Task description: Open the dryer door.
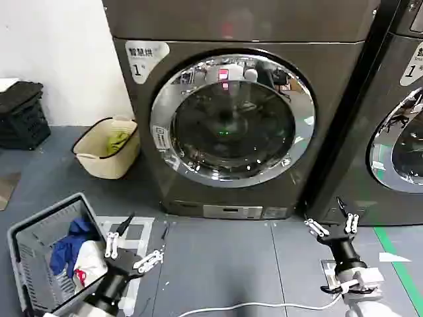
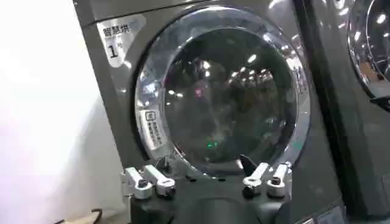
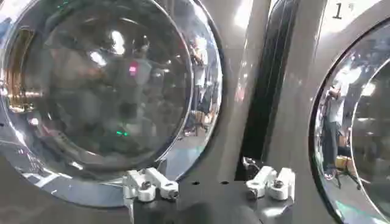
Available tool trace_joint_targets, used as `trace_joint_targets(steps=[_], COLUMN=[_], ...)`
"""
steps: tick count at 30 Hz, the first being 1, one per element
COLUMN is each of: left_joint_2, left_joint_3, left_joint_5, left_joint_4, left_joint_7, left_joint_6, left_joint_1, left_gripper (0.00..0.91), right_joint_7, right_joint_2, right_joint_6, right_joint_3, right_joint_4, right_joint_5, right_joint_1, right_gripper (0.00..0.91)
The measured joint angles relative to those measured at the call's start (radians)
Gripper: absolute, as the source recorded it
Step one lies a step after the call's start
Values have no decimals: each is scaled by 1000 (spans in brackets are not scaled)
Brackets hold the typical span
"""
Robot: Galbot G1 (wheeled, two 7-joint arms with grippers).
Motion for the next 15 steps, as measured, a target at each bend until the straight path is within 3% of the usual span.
trace_joint_targets(steps=[4, 15], left_joint_2=[6, 7], left_joint_3=[-1, -11], left_joint_5=[0, -1], left_joint_4=[-11, -47], left_joint_7=[1, 2], left_joint_6=[-1, -2], left_joint_1=[6, 26], left_gripper=[907, 907], right_joint_7=[-35, -107], right_joint_2=[-46, -186], right_joint_6=[0, 14], right_joint_3=[-37, -160], right_joint_4=[-41, -153], right_joint_5=[65, 151], right_joint_1=[60, 239], right_gripper=[907, 907])
